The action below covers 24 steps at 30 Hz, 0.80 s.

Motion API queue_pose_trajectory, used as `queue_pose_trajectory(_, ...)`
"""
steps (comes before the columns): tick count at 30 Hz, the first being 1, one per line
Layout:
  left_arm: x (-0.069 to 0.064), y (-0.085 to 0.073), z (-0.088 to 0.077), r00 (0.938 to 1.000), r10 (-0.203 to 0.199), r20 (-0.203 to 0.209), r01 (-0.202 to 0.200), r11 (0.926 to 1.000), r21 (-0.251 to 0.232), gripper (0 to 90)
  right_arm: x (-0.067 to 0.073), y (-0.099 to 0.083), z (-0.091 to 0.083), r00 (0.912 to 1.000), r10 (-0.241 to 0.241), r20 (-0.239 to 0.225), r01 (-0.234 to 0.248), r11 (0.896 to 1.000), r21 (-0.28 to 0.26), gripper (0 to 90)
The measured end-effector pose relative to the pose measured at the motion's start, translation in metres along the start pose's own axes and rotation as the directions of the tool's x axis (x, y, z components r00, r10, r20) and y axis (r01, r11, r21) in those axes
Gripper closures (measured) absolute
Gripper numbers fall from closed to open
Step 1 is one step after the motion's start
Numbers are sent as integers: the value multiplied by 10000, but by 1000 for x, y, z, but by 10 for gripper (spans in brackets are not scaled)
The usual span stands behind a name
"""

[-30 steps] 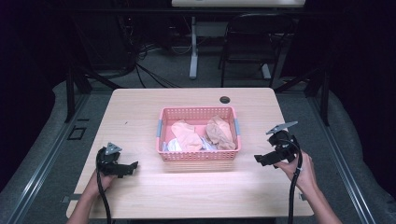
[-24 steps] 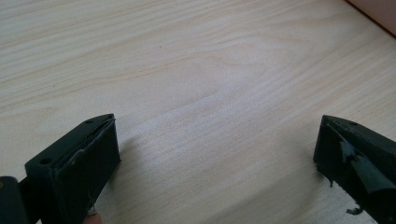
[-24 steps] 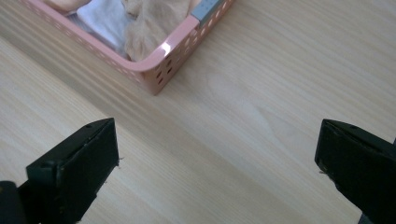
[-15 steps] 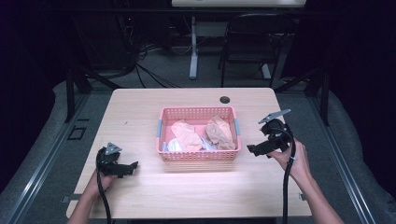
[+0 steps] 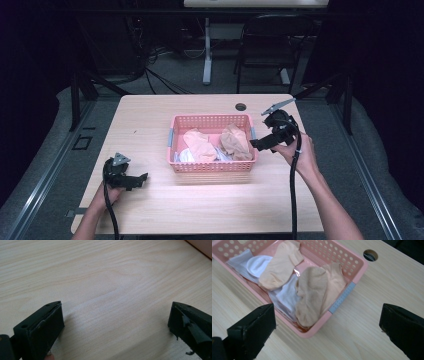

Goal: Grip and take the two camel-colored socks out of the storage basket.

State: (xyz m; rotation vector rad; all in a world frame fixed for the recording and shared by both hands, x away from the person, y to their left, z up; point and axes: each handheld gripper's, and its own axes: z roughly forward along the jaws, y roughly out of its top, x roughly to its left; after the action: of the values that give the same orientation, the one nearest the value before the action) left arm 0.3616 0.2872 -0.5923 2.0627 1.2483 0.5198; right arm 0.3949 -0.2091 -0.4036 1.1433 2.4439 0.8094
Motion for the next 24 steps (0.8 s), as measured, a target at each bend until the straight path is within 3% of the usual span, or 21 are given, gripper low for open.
queue_pose_trajectory(9,0,0,0,10000,-3,0,3,10000,-2,0,9,22,17,9994,-213,-280,212,9998,-40,24)
queue_pose_trajectory(24,0,0,0,10000,-6,2,6,10000,-4,0,21,27,67,9946,-227,-1010,331,9942,1027,51)
